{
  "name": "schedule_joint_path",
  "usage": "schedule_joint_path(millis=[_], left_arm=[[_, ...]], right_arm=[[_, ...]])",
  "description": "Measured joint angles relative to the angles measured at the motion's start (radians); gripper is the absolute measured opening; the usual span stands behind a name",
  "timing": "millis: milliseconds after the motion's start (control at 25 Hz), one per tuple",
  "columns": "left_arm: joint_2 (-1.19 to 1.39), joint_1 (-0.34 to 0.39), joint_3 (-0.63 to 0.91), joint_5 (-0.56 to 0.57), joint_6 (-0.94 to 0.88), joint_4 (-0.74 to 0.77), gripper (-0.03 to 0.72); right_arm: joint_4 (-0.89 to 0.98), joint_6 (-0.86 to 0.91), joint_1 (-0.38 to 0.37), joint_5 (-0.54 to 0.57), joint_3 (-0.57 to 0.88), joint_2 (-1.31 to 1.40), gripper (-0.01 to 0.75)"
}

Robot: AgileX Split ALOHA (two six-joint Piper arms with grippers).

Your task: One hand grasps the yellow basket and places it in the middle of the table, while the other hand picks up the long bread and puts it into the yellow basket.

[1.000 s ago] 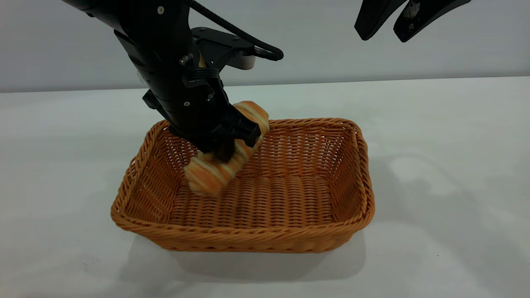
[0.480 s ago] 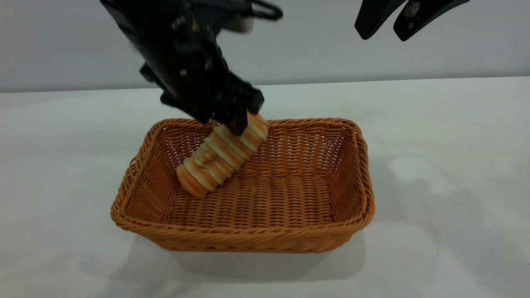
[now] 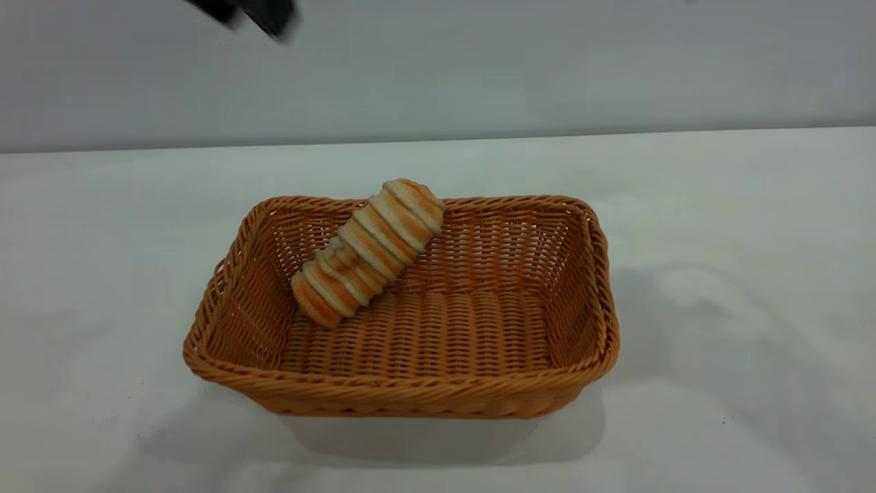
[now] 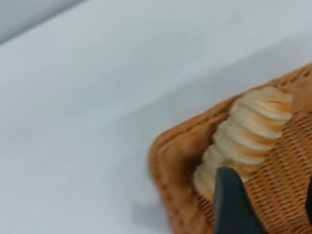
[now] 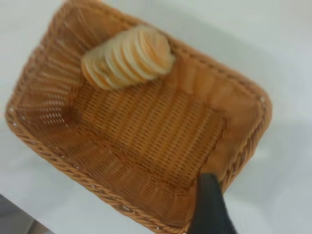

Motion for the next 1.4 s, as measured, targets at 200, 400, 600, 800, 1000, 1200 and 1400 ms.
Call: schedule_joint_path(millis=[200,400,600,800,1000,1200,1400], left_arm=[[-0.146,0.001,0.000,0.159,-0.003,0.043,0.421],[-0.280,0.001,0.025,0.298,-0.003,0.071,0.421],[-0.460,0.001,0.124,0.325,-0.003,0.070,0.421],[-0.686,0.001,0.255,0.395,-0.020,0.067,0.421],[-0.939,0.001,0.384,0.473,-0.052,0.058,0.421],[-1.167,0.001,0.489,0.520,-0.044,0.002,0.421],[-1.349,0.001,0.562,0.566,0.076,-0.121,0.420]], right_arm=[[-0.035,0.006,0.000,0.060,0.000,-0.147,0.571],[-0.048,0.006,0.000,0.149,0.000,-0.289,0.571],[-0.060,0.006,0.000,0.299,0.000,-0.397,0.571],[-0.058,0.013,0.000,0.363,0.000,-0.516,0.571],[-0.054,0.025,0.000,0.363,0.000,-0.629,0.571],[-0.044,0.039,0.000,0.363,0.076,-0.773,0.571],[-0.038,0.041,0.000,0.363,0.300,-0.936,0.571]])
